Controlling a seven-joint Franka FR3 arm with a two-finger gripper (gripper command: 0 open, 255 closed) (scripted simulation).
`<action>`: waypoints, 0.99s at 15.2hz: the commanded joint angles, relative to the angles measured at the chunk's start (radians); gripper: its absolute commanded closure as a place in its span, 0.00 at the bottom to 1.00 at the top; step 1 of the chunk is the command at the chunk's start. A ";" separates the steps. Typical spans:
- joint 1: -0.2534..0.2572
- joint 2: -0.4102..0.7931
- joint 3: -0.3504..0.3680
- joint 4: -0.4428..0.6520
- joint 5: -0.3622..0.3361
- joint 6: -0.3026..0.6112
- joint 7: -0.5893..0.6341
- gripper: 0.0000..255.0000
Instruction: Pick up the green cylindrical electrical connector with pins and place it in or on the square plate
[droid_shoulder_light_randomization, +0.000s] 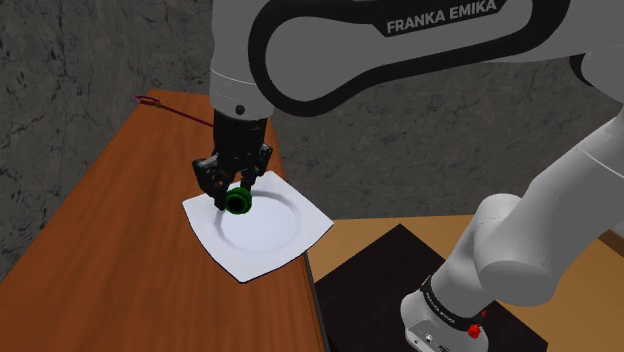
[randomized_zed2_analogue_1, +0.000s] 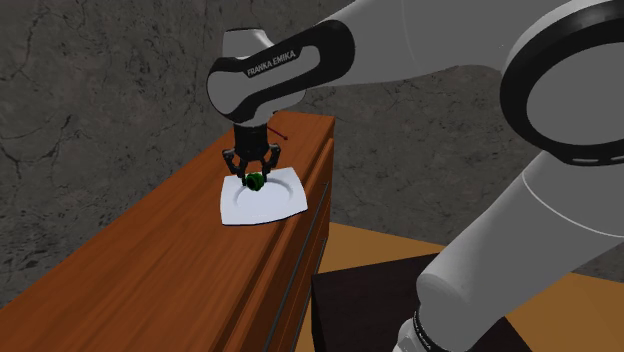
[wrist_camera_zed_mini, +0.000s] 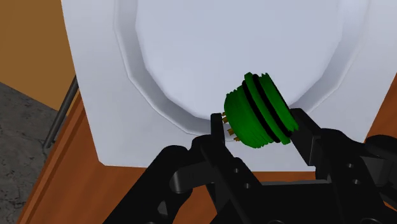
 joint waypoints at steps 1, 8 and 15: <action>0.000 0.002 0.001 -0.002 0.000 0.001 0.000 1.00; 0.000 0.003 0.001 -0.002 0.000 0.001 0.000 1.00; -0.002 -0.017 -0.006 0.074 0.003 -0.093 0.001 1.00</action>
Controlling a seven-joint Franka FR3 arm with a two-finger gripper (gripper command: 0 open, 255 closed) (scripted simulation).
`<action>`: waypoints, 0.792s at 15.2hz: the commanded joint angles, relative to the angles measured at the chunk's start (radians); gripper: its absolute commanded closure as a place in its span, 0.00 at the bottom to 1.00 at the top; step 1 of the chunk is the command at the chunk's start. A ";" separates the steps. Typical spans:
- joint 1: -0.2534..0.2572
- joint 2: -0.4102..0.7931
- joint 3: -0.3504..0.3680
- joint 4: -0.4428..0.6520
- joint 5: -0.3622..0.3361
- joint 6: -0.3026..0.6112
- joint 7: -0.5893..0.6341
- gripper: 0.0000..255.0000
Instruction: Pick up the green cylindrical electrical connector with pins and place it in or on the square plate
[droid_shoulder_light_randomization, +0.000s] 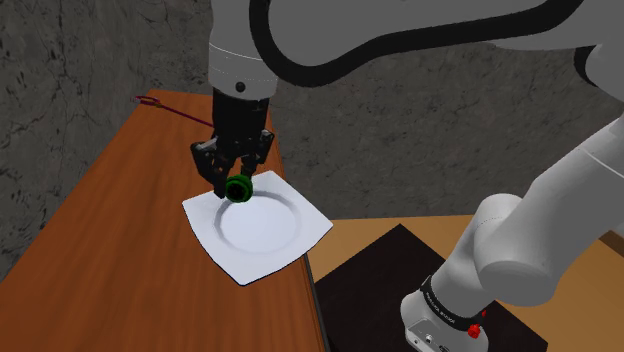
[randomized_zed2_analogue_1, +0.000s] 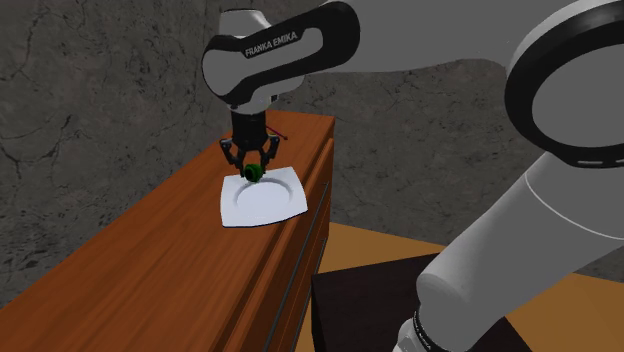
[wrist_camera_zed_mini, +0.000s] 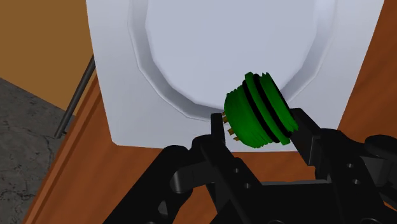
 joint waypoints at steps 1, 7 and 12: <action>-0.001 -0.005 -0.002 0.025 0.000 -0.030 0.002 1.00; -0.003 -0.011 -0.006 0.100 -0.001 -0.110 0.006 1.00; 0.008 -0.088 -0.008 0.062 0.029 -0.144 0.008 1.00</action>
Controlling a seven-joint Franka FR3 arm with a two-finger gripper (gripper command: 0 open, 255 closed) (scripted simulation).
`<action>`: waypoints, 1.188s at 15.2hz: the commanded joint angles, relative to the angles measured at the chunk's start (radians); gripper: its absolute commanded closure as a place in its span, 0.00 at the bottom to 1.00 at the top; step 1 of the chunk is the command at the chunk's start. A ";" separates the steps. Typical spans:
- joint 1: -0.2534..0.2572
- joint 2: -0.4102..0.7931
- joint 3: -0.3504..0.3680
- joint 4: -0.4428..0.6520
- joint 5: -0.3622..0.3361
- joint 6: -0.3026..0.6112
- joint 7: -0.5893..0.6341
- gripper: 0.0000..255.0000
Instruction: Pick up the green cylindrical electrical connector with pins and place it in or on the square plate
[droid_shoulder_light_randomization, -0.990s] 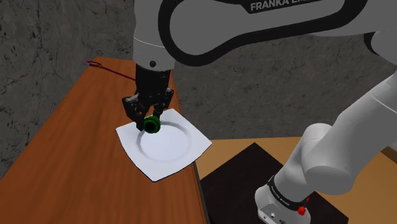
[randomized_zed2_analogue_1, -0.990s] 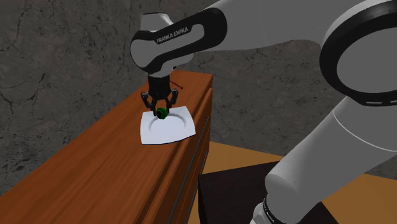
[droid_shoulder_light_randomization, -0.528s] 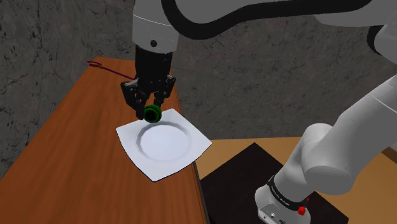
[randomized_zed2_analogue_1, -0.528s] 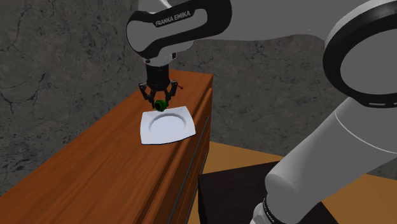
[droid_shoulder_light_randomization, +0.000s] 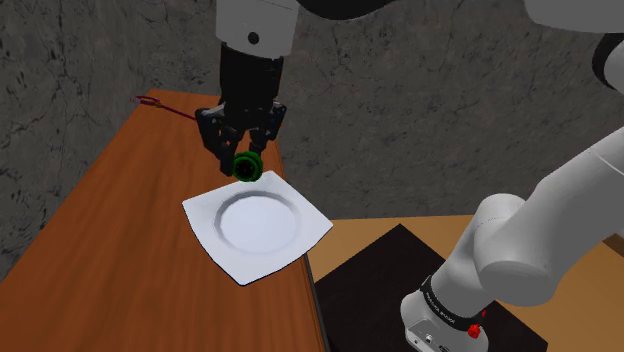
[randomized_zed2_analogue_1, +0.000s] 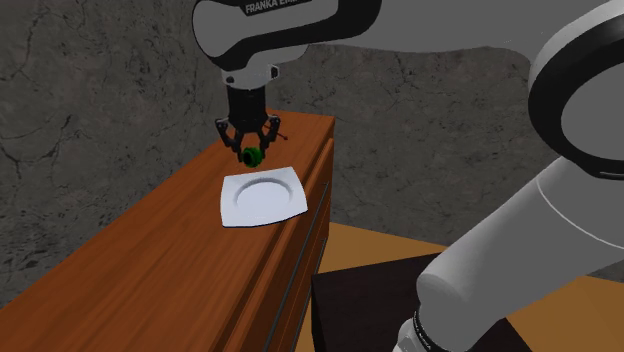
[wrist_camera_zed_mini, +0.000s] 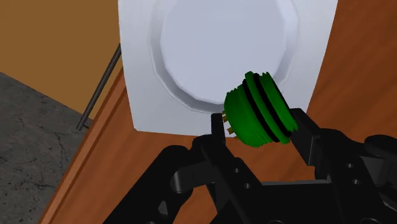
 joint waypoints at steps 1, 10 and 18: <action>0.012 -0.064 0.000 -0.058 0.026 -0.002 0.001 1.00; 0.029 -0.117 0.010 -0.198 0.055 0.089 -0.004 1.00; 0.032 -0.104 0.020 -0.267 0.059 0.170 -0.008 1.00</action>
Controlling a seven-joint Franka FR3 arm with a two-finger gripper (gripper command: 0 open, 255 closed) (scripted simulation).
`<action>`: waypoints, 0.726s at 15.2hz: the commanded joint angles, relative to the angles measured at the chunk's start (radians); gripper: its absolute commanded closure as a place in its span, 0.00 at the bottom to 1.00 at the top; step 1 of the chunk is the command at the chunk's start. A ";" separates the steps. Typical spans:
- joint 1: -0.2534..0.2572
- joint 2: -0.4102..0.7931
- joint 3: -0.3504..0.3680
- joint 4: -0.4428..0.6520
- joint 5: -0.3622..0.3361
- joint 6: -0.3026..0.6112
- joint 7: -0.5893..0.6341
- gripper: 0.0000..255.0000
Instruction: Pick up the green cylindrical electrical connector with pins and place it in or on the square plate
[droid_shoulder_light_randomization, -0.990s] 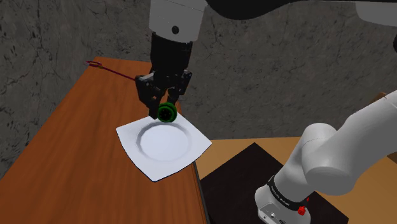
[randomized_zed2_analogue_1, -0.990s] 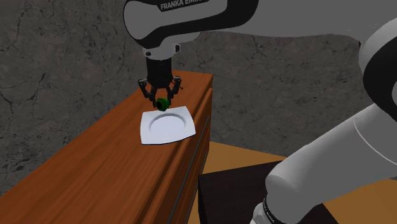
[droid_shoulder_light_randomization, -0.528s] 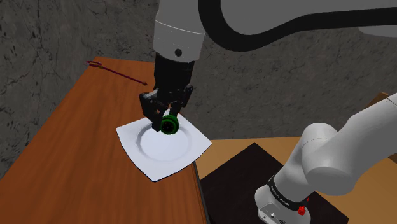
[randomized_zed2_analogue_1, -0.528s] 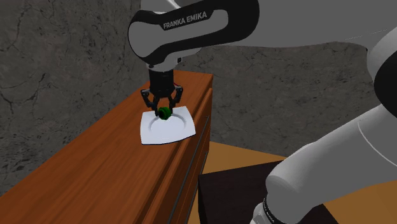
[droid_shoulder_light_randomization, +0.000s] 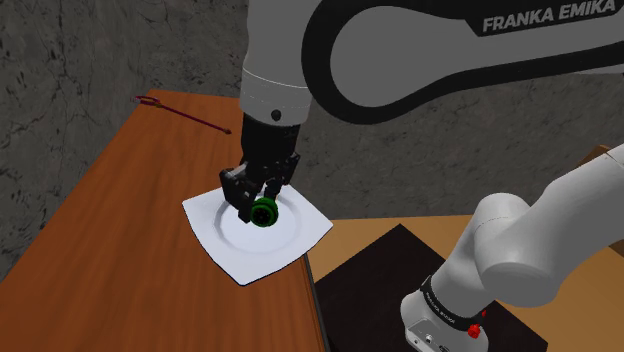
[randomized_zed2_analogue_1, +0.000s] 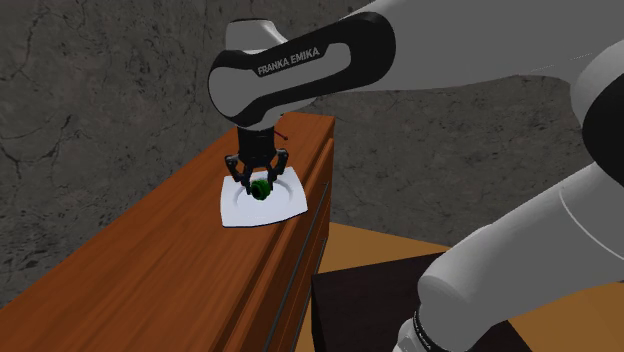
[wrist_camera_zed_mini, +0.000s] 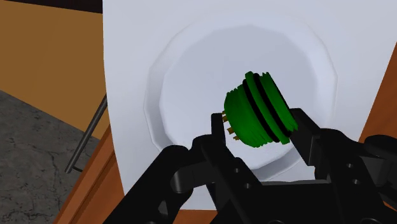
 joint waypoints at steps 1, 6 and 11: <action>0.000 0.000 0.000 -0.003 0.000 0.003 0.000 1.00; 0.000 0.000 0.000 -0.003 0.000 0.003 0.000 0.00; 0.000 0.000 0.000 -0.003 0.000 0.003 0.000 0.00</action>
